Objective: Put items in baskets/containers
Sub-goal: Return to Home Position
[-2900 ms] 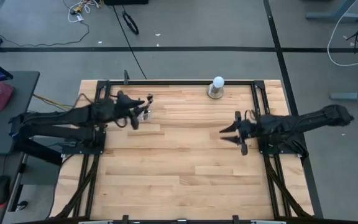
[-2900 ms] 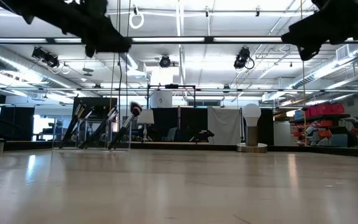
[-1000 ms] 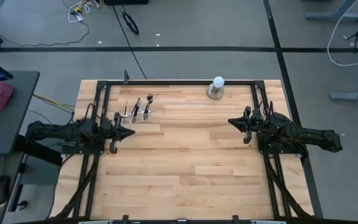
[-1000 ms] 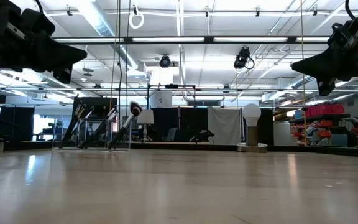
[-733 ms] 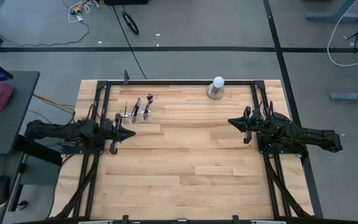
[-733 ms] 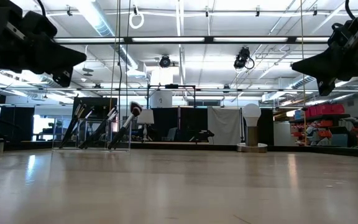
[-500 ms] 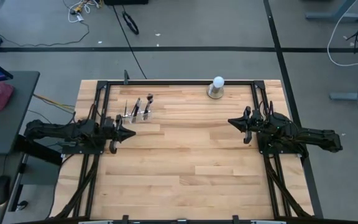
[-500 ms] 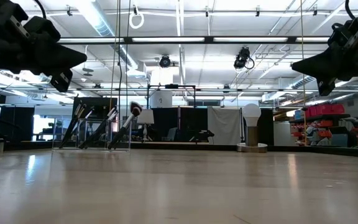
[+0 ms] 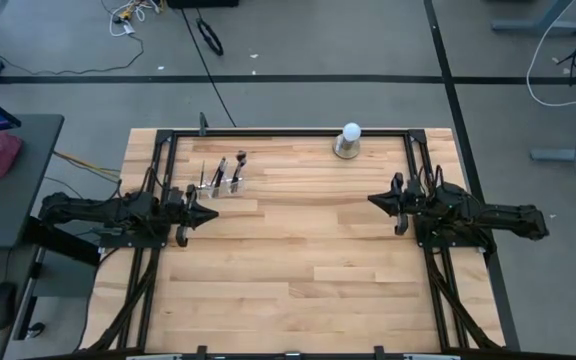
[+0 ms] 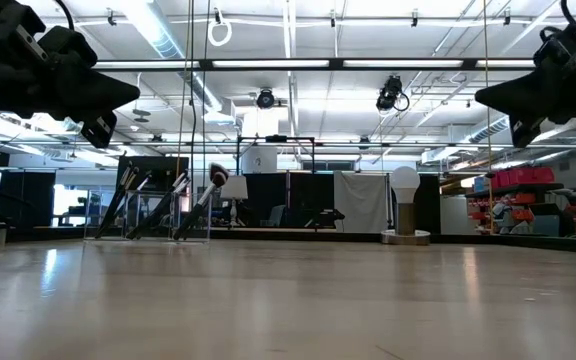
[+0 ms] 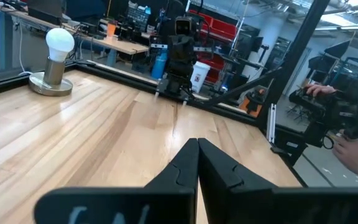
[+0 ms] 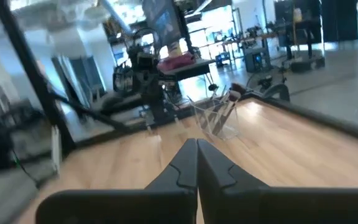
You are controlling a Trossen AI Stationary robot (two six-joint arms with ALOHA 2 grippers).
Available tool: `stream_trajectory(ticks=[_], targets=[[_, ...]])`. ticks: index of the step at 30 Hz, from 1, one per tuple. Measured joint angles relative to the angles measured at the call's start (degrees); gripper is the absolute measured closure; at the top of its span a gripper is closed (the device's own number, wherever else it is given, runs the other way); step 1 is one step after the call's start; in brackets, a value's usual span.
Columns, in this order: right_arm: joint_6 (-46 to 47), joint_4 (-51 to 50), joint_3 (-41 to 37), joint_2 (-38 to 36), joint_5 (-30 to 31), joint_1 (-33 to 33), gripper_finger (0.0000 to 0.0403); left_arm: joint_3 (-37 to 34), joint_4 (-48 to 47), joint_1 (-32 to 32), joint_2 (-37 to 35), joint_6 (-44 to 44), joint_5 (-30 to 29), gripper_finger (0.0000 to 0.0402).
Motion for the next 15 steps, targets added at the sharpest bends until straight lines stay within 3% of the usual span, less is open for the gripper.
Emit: stream_trajectory(ticks=[5, 15], targets=[[-17.05, -1.34, 0.00, -0.02, -2.23, 4.13, 0.0401, 0.00, 0.02, 0.02, 0.00, 0.01, -0.01, 0.0388], [-13.79, -0.10, 0.00, 0.04, -2.01, 5.86, 0.0401, -0.02, 0.07, 0.02, 0.00, -0.01, 0.01, 0.0387]])
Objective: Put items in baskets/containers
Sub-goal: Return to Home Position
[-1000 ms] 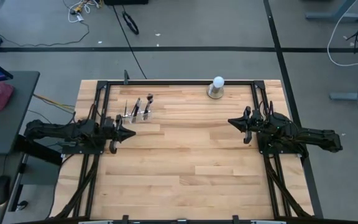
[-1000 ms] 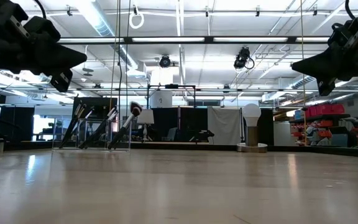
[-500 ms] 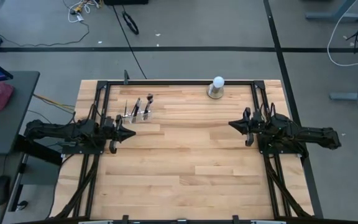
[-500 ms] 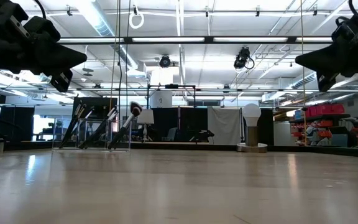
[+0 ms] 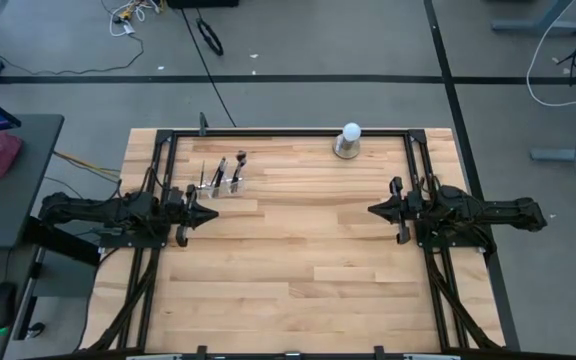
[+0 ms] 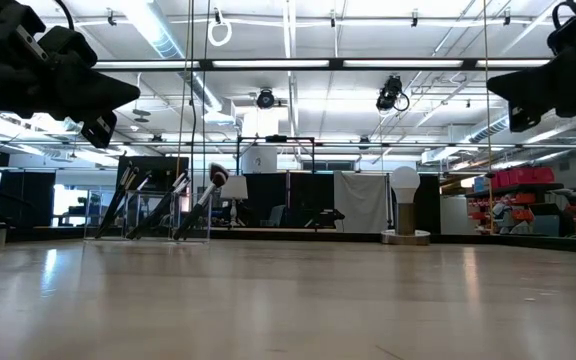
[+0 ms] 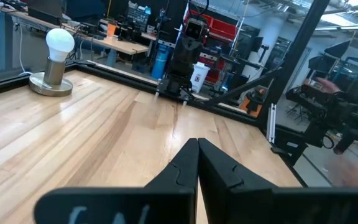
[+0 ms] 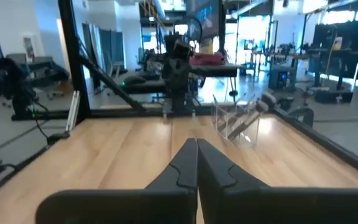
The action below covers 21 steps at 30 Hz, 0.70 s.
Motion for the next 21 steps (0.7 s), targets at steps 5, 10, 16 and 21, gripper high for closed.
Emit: stream_trajectory(ticks=[5, 10, 16, 21], targets=[[-0.05, 0.09, -0.02, 1.12, 0.05, 0.00, 0.0401, 0.00, -0.01, 0.00, -0.02, 0.01, -0.01, 0.0387], [-0.05, 0.36, -0.02, 1.07, 0.05, 0.00, 0.0401, 0.00, -0.02, 0.00, 0.00, 0.02, 0.00, 0.0387], [-0.05, 0.36, -0.02, 1.05, 0.05, 0.00, 0.0401, 0.00, -0.04, 0.00, -0.02, 0.00, 0.01, 0.0387], [-0.08, 0.36, -0.02, 1.06, 0.05, 0.00, 0.0401, 0.00, -0.05, 0.00, -0.01, 0.02, 0.00, 0.0387]])
